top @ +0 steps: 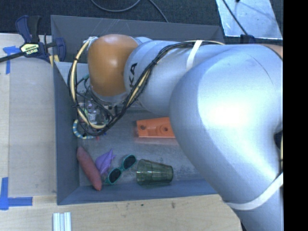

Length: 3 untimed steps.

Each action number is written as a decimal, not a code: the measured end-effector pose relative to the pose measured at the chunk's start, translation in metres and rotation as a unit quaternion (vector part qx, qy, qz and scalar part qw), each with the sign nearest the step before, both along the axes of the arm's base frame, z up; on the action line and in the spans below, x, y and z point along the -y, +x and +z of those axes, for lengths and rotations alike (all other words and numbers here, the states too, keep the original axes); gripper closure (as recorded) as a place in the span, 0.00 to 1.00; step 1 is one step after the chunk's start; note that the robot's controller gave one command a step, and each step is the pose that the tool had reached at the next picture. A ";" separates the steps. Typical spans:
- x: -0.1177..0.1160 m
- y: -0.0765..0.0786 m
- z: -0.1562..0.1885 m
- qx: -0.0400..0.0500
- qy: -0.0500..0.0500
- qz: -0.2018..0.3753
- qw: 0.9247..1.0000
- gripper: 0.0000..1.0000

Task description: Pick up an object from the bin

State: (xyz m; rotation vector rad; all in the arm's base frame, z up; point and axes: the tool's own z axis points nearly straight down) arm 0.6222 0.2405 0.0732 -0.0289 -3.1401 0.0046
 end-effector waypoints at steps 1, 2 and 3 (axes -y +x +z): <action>0.000 -0.002 0.019 -0.003 -0.001 0.000 1.000 1.00; -0.001 0.000 0.039 0.001 0.001 0.000 1.000 1.00; -0.001 0.002 0.048 0.004 0.002 0.000 1.000 1.00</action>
Offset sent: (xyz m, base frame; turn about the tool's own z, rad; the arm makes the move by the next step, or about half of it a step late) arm 0.0000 0.0001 0.0521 0.0000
